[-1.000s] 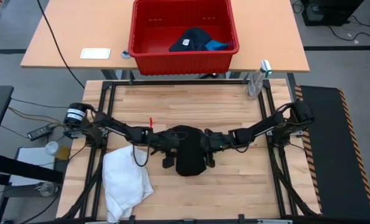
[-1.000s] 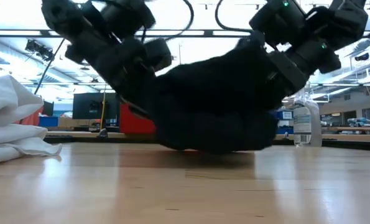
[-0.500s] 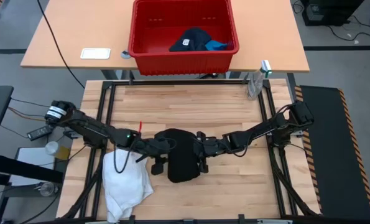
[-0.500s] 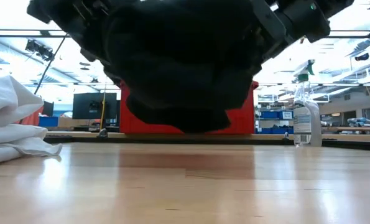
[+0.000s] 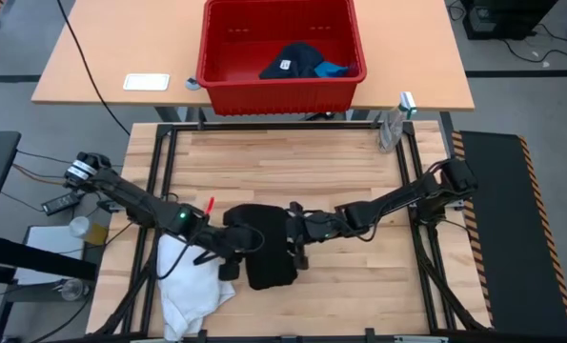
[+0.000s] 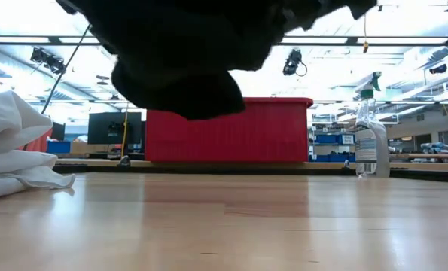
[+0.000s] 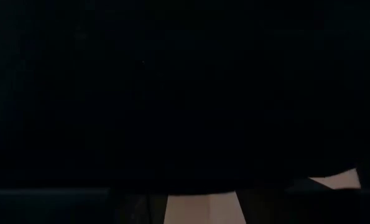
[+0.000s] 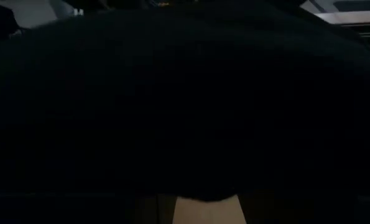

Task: Fold Laundry from Bin
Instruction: Stack the folded black shirt on top of the folded white polo shirt, then remove the dark blue shorts from the red bin and place them on the table

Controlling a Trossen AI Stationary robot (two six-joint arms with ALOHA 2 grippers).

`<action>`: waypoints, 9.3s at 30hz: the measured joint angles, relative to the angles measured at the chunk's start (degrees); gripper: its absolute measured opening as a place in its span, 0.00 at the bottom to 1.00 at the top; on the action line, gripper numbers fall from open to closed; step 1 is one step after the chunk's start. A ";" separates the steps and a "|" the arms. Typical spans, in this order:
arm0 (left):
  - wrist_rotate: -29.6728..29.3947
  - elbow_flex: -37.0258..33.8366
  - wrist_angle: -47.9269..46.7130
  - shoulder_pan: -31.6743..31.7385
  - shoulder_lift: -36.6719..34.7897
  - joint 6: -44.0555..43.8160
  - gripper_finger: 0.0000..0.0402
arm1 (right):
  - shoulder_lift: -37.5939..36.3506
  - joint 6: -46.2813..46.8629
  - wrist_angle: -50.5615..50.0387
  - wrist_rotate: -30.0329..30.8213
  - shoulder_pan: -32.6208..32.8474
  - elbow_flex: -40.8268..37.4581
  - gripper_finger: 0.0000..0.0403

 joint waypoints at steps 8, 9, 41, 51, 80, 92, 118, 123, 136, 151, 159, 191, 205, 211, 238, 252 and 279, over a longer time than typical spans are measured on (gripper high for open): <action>-0.52 8.06 -15.58 -6.45 -0.21 -9.57 0.40 | 9.59 -1.28 -5.35 -0.23 2.44 15.49 0.37; -1.11 9.47 -17.98 -7.75 -0.23 -11.02 0.40 | 10.58 -1.41 -5.82 -0.25 2.64 17.46 0.37; 4.16 -1.74 -35.98 -46.41 -0.18 -73.80 0.40 | 52.53 0.20 -17.49 -19.77 -6.11 71.67 0.30; 7.98 -1.57 -38.65 -45.24 -0.20 -71.51 0.40 | 47.51 -4.30 -38.45 -21.67 -7.44 71.72 0.30; -11.71 5.38 -37.56 -38.18 2.33 -68.78 0.40 | 41.24 -20.07 -24.30 -13.40 -11.09 58.37 0.30; -12.74 -0.69 -25.93 -37.42 2.44 -69.73 0.40 | 40.62 -17.20 -8.88 -2.86 -16.35 49.39 0.30; -12.70 2.36 -28.21 -38.00 2.44 -67.70 0.40 | 33.44 3.83 -6.21 -21.33 -6.56 49.44 0.30; -12.72 7.44 -32.40 -38.00 2.44 -63.08 0.40 | 33.40 4.28 -7.68 -21.71 -6.02 51.46 0.30; -17.51 14.95 -51.49 -37.93 -0.28 -57.09 0.37 | 32.32 0.64 -18.82 -25.78 -1.11 51.30 0.30; -5.84 -0.09 -41.80 -20.86 -17.54 -31.56 0.29 | 11.56 -1.47 -33.49 -5.06 -1.35 36.64 0.29; -2.90 -9.92 -34.20 -10.71 -21.66 -26.43 0.29 | 4.05 10.39 -17.68 -4.66 -1.08 16.53 0.29; -13.85 12.80 -24.56 20.39 -22.06 -10.99 0.29 | -17.11 10.15 -20.81 4.07 -8.89 14.01 0.25; 18.54 12.99 4.35 60.56 -5.44 7.60 0.29 | -18.01 7.03 -21.73 -3.69 -37.78 14.01 0.19; 22.74 24.78 7.65 68.56 7.46 10.39 0.29 | -17.97 9.56 -21.52 -9.74 -47.03 14.01 0.19; 17.39 76.55 8.16 74.42 54.25 5.06 0.58 | -17.95 3.30 -32.14 -14.79 -53.63 14.01 0.19; 14.79 76.76 3.23 77.22 63.51 -1.97 0.59 | -17.95 4.02 -32.21 -17.43 -53.61 14.01 0.19; 2.72 76.17 12.36 77.36 62.23 -7.11 0.50 | -17.95 6.27 -31.96 -17.90 -53.50 14.01 0.19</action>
